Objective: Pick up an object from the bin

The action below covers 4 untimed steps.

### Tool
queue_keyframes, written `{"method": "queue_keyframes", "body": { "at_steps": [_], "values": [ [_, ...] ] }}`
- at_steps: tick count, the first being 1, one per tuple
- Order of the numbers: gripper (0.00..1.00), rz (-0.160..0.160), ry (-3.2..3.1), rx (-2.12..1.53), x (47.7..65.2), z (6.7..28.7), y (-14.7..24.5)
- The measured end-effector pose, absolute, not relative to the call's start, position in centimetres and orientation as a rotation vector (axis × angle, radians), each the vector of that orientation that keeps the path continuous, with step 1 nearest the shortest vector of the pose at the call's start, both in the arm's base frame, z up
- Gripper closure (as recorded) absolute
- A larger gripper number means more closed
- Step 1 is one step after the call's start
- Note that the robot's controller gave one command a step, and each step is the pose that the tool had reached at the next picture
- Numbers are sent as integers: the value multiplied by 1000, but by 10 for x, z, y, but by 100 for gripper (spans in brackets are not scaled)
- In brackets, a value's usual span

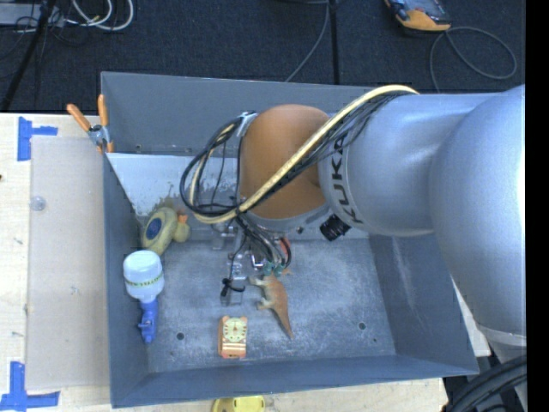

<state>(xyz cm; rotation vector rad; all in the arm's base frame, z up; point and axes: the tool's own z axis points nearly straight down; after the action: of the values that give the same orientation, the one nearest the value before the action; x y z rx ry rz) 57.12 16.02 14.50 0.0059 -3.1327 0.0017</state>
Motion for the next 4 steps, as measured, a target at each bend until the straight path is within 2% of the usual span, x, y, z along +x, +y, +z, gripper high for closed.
{"method": "queue_keyframes", "body": {
  "at_steps": [1,2,3,4],
  "values": [
    [0,0,-3140,1,573,150,160],
    [0,-1,-3137,101,542,128,142],
    [0,0,-3128,238,526,97,109],
    [0,1,-3116,342,503,83,97]
  ]
}}
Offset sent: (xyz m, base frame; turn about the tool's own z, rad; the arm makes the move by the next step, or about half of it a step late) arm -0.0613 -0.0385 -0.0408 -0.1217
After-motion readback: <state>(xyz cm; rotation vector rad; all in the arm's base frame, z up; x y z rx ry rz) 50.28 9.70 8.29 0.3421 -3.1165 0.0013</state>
